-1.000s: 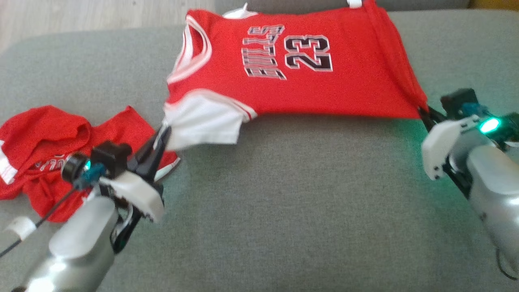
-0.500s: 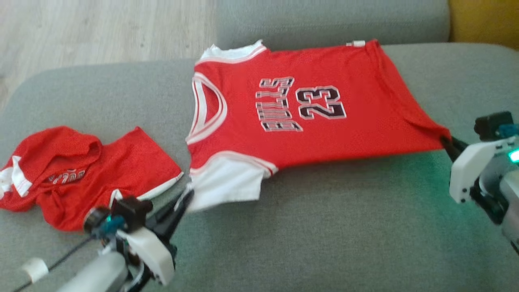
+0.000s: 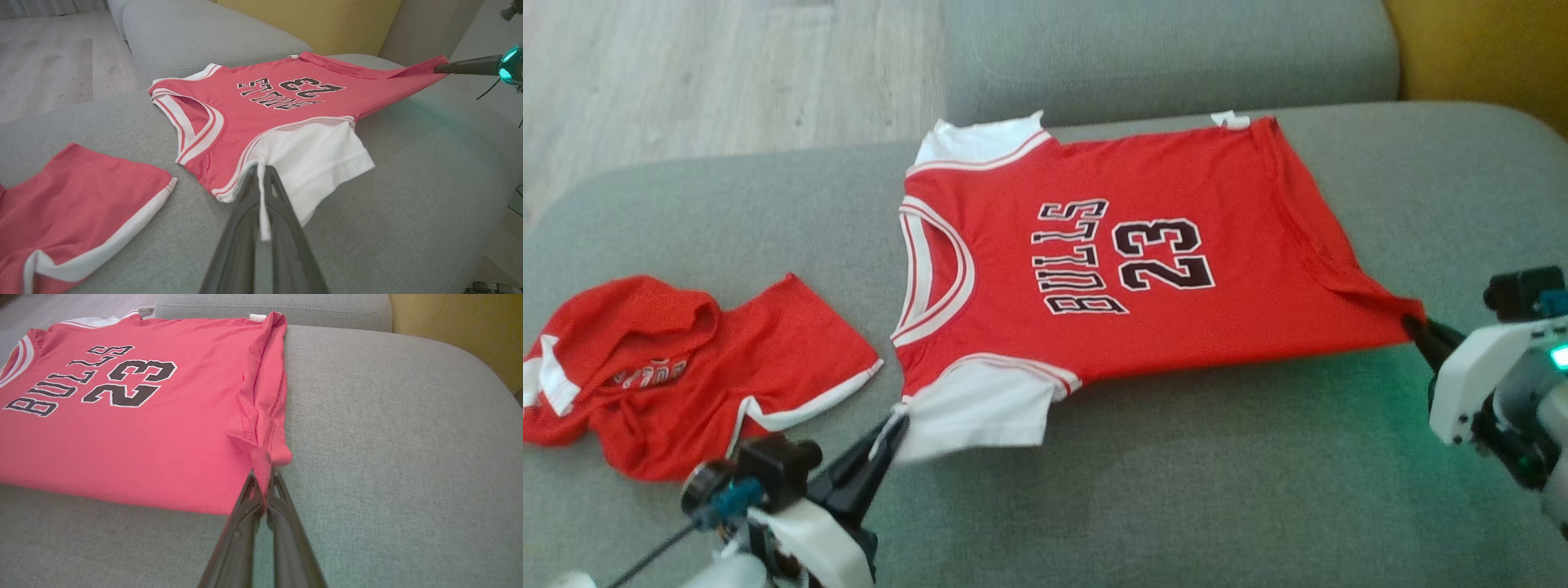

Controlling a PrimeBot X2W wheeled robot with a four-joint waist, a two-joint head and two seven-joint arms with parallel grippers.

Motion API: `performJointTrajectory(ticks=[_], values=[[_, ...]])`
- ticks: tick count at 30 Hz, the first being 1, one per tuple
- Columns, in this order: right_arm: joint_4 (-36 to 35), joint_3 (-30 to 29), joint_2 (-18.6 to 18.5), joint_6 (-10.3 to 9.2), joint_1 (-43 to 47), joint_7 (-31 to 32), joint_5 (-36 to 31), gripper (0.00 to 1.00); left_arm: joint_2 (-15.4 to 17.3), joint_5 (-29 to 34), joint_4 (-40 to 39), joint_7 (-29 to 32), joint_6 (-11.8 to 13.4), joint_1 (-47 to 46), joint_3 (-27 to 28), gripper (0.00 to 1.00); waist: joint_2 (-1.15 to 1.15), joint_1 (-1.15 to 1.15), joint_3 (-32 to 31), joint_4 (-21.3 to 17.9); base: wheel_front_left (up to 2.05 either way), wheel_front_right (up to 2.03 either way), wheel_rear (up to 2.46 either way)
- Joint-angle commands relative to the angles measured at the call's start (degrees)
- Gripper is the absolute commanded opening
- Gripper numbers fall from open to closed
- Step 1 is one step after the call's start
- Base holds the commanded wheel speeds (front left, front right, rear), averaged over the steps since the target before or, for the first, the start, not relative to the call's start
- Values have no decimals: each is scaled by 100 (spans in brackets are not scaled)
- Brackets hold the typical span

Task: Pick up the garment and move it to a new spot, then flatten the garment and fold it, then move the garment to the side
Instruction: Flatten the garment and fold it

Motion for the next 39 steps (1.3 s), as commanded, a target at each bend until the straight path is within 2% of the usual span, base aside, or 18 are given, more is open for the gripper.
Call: performJointTrajectory(ticks=[1,5,15,23,33,34,35,39], values=[[-109,-87,-173,42,-158,-25,-26,0,224,34,-161,-66,45,-418,328,0,0,0,123,-35,0,0,0],[-67,-327,12,42,-346,83,-21,0,244,205,-98,5,20,-810,357,0,0,0,366,-62,0,0,0],[124,-456,242,42,-1157,518,-434,0,256,831,791,248,-358,-2226,254,0,0,0,945,-86,0,0,0],[543,-324,457,42,-1829,834,-889,0,23,948,1621,341,-647,-3185,46,0,0,0,1346,-114,0,0,0],[987,-325,718,42,-2291,809,-1016,0,-223,1209,2541,154,-727,-4021,-520,0,0,0,1665,-147,0,0,0],[1009,-332,741,42,-2336,751,-1018,37,-262,1234,2646,98,-729,-4092,-559,67,0,0,1683,-146,0,0,0],[1054,-354,764,42,-2378,693,-1012,100,-308,1248,2760,31,-729,-4158,-570,100,0,0,1700,-145,0,0,0],[1206,-448,875,42,-2513,314,-1016,100,-568,1179,3181,-400,-635,-4321,-438,100,0,0,1682,-126,0,0,0]])
